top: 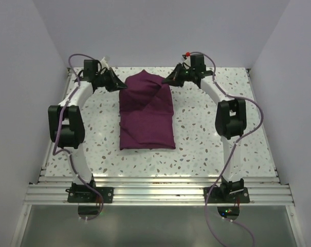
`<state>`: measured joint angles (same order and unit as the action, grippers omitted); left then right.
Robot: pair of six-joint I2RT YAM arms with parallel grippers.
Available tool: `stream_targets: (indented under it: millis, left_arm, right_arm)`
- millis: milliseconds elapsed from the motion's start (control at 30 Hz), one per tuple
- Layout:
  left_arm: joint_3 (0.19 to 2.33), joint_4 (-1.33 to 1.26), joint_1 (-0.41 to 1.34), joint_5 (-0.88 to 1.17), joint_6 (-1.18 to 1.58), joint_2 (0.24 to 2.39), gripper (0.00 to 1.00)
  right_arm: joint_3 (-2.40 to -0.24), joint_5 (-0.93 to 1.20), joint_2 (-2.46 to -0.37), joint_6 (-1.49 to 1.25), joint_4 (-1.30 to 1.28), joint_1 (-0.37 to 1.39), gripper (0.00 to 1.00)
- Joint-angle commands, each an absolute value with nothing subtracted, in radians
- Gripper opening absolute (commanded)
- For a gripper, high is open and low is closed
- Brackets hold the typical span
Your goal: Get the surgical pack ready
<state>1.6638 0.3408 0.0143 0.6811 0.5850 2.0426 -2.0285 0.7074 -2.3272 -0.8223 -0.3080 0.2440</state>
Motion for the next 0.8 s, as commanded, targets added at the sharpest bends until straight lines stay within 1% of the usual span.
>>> stream_targets:
  millis: [0,133,233,433,567,767]
  left_arm:
    - [1.54,0.393,0.024,0.67,0.503,1.904,0.0]
    - [1.378,0.417,0.04,0.67,0.466,1.743,0.0]
    - [1.31,0.443,0.054,0.646,0.443,1.637,0.0]
    - [1.125,0.463,0.066,0.635,0.434,1.476,0.0]
    - [1.056,0.48,0.067,0.62,0.426,1.413,0.0]
    - [0.934,0.469,0.081,0.612,0.419,1.348,0.0]
  right_arm:
    - [-1.9,0.765,-2.15,-0.804,-0.357,0.252,0.0]
    - [-1.763,0.776,-2.037,-0.756,-0.389,0.278,0.0]
    - [-1.672,0.778,-1.953,-0.727,-0.416,0.291,0.0]
    - [-1.507,0.773,-1.838,-0.716,-0.416,0.319,0.0]
    - [-1.418,0.767,-1.758,-0.681,-0.443,0.341,0.0]
    - [-1.279,0.744,-1.707,-0.618,-0.469,0.347,0.0]
